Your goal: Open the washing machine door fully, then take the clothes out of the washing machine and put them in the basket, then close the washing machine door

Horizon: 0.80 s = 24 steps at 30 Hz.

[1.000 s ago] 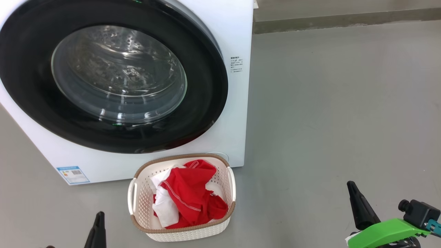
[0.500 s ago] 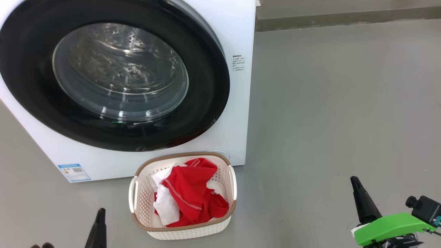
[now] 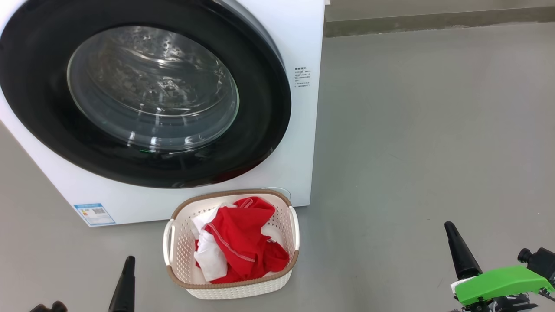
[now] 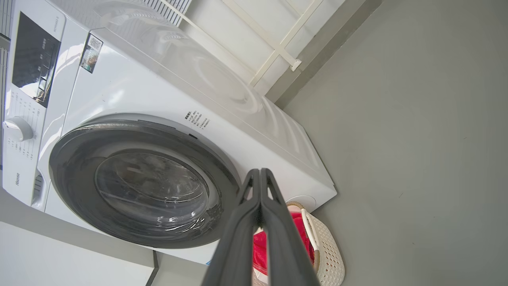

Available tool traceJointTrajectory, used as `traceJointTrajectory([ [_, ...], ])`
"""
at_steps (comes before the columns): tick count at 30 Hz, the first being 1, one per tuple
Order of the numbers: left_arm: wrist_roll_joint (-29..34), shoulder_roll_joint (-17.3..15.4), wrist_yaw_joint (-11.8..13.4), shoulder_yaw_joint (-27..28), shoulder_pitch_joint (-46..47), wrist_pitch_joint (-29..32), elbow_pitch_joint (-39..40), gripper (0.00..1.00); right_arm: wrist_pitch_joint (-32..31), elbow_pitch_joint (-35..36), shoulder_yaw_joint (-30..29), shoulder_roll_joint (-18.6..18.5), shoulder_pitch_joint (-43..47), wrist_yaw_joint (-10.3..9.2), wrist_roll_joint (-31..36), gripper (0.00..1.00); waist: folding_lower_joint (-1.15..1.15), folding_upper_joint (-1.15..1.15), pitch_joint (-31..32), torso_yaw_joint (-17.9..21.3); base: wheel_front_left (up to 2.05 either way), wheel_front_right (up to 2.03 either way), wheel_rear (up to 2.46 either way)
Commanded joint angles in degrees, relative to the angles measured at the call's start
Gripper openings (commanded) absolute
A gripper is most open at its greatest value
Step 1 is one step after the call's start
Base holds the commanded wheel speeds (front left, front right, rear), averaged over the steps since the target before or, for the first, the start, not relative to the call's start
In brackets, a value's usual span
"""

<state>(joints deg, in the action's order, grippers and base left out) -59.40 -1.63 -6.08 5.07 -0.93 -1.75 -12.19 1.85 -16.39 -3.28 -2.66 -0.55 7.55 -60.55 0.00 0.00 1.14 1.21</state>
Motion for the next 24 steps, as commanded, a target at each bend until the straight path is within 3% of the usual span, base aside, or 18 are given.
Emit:
traceJointTrajectory([
  [1, -2.2, -0.9, -0.5, 1.0, 2.6, 0.5, 1.0, 0.00, -0.4, 1.8, 0.1, -0.3, -3.4, 0.02, -2.0, 0.00, 0.00, 0.00, -0.1, -0.1, 0.00, 0.00, 0.00],
  [24, -16.5, -1.1, -0.9, 1.2, 4.7, 4.1, -0.4, 0.00, -4.2, 2.1, -1.5, -0.3, -4.4, -0.02, -15.8, 0.00, 0.00, 0.00, -0.6, -0.6, 0.00, 0.00, 0.00],
])
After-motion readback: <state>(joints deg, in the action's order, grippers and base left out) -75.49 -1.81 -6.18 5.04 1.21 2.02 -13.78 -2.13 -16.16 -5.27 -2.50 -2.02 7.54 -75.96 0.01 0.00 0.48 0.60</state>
